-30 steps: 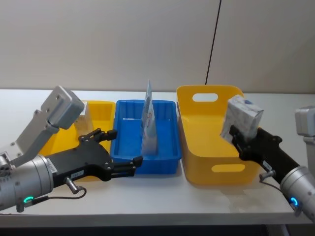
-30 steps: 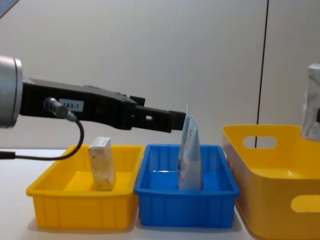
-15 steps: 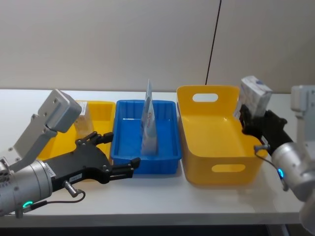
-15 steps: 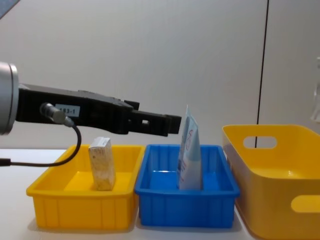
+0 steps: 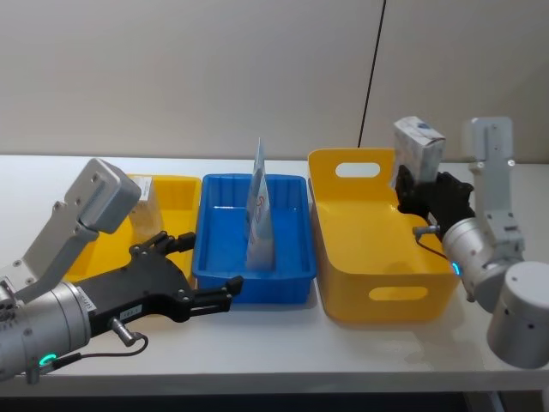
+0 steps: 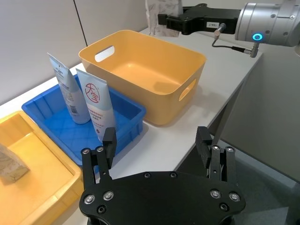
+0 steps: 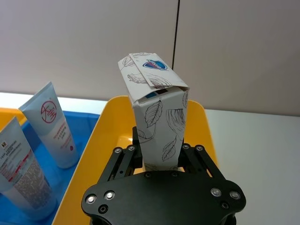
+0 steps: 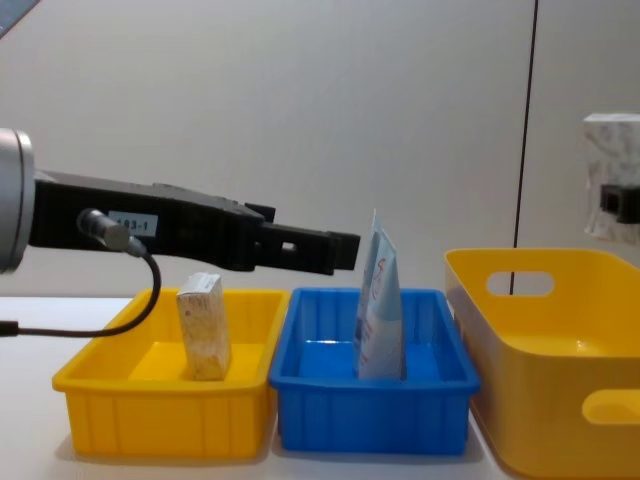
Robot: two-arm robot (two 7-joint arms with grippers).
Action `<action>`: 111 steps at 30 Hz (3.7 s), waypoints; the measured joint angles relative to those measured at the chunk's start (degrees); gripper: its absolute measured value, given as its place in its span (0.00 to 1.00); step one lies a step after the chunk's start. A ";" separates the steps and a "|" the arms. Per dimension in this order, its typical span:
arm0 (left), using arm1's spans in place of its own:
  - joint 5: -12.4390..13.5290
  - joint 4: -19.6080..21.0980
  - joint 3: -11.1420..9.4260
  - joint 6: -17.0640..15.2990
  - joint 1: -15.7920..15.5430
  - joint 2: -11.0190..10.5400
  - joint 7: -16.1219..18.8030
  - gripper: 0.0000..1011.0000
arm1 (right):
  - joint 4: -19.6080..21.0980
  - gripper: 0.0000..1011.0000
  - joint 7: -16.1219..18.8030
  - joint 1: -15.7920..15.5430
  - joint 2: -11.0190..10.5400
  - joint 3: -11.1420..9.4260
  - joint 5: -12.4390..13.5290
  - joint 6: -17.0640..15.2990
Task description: Bimanual collaborative sorting of washing and personal care products
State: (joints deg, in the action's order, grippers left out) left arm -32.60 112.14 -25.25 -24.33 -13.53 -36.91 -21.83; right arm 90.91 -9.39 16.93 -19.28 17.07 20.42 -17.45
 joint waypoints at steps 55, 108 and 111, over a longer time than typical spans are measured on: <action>-0.03 0.16 0.09 -0.06 0.27 0.00 0.32 0.99 | -5.80 0.99 2.06 5.61 1.00 3.68 -3.36 -6.55; -0.04 0.16 0.08 -0.05 0.27 0.00 0.32 0.99 | 0.68 0.99 16.46 4.73 1.06 9.08 0.25 -15.16; -0.04 0.16 0.09 -0.06 0.27 0.00 0.32 0.99 | -0.98 0.99 15.98 5.55 2.15 9.64 -0.46 -15.12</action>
State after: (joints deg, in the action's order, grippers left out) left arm -32.63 112.30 -25.16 -24.38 -13.27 -36.91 -21.51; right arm 89.93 6.60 22.48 -17.13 26.72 19.96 -32.57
